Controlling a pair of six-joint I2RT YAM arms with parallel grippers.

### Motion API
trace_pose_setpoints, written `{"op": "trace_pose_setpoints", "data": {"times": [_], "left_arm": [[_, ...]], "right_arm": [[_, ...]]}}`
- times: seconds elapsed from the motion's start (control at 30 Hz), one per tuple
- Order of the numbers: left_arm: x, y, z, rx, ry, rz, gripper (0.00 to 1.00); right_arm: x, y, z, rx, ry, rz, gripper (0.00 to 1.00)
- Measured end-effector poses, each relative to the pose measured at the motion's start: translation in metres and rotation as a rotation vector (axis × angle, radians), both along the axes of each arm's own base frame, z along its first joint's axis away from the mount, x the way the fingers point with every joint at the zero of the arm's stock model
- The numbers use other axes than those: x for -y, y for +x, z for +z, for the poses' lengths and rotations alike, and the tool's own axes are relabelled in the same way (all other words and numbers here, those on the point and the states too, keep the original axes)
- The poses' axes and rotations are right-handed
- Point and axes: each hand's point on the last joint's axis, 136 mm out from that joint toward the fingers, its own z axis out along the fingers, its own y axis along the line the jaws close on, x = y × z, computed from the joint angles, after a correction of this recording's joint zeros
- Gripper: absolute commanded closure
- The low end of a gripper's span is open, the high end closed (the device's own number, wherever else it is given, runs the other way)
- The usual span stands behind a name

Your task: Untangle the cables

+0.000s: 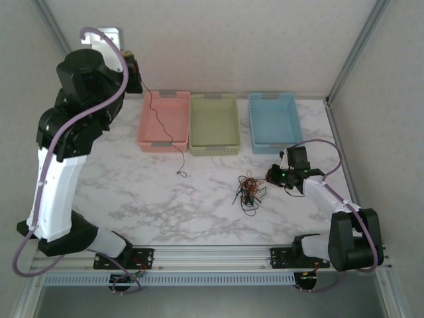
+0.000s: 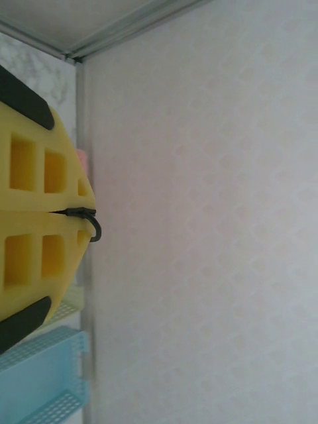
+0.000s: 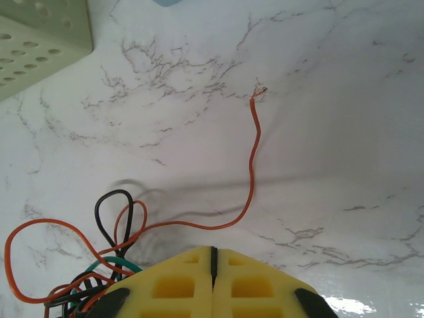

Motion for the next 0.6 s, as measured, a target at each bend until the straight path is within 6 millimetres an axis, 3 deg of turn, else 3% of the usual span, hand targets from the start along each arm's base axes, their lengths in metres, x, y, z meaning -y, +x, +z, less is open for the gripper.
{"op": "trace_pose_setpoints", "data": {"times": [0.27,0.6], "left_arm": [[-0.008,0.035,0.061,0.202,-0.087,0.043,1.0],[-0.001,0.055,0.1,0.389,-0.117,0.025,1.0]], "right_arm": [[0.0,-0.002,-0.002,-0.003,0.0,0.0,0.96],[0.0,-0.002,-0.003,-0.004,0.0,0.0,0.97]]}}
